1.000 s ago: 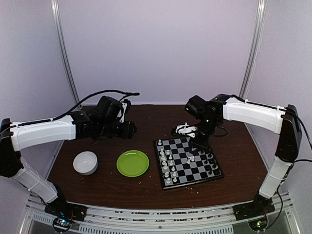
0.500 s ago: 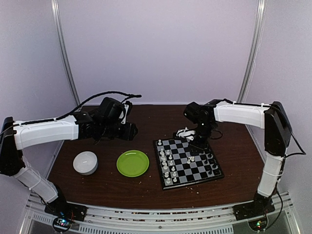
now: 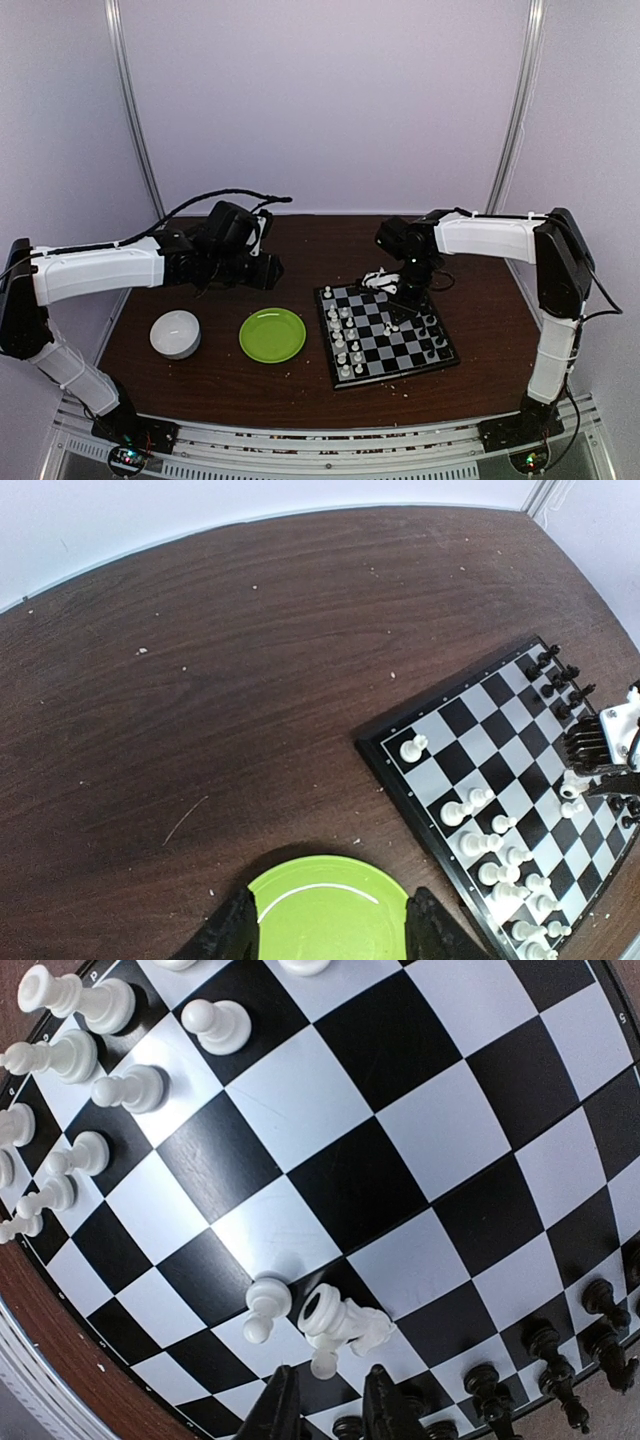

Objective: Set up the chess pieces on the board
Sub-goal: Pick up the pawn from the chessboard.

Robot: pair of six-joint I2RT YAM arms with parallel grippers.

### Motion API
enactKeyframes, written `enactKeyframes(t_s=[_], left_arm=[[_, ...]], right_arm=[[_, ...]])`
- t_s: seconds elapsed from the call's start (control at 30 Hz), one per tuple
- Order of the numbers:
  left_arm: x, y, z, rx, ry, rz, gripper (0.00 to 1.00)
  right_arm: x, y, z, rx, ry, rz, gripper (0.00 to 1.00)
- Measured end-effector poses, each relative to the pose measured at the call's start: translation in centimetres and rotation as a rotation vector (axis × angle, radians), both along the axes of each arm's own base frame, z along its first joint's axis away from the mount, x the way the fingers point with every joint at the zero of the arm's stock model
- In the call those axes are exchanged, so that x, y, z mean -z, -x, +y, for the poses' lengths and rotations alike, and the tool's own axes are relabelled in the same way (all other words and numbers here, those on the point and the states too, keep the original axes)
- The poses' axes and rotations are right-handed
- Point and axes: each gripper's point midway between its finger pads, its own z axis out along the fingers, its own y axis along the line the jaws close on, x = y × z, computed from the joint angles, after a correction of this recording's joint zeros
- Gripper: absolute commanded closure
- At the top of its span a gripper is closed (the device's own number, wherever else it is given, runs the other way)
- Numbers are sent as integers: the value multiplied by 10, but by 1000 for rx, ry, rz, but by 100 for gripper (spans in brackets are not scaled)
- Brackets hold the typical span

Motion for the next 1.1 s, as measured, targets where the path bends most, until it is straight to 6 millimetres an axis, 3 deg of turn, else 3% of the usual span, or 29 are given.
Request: enactKeyframes(t_s=[0.77,1.1], left_arm=[[-1,1,-3,11,8,6,49],[-1,1,-3,11,9,6,49]], right_arm=[[9,6,0,2,-1,37,87],[13,9,-2,4,7,49,86]])
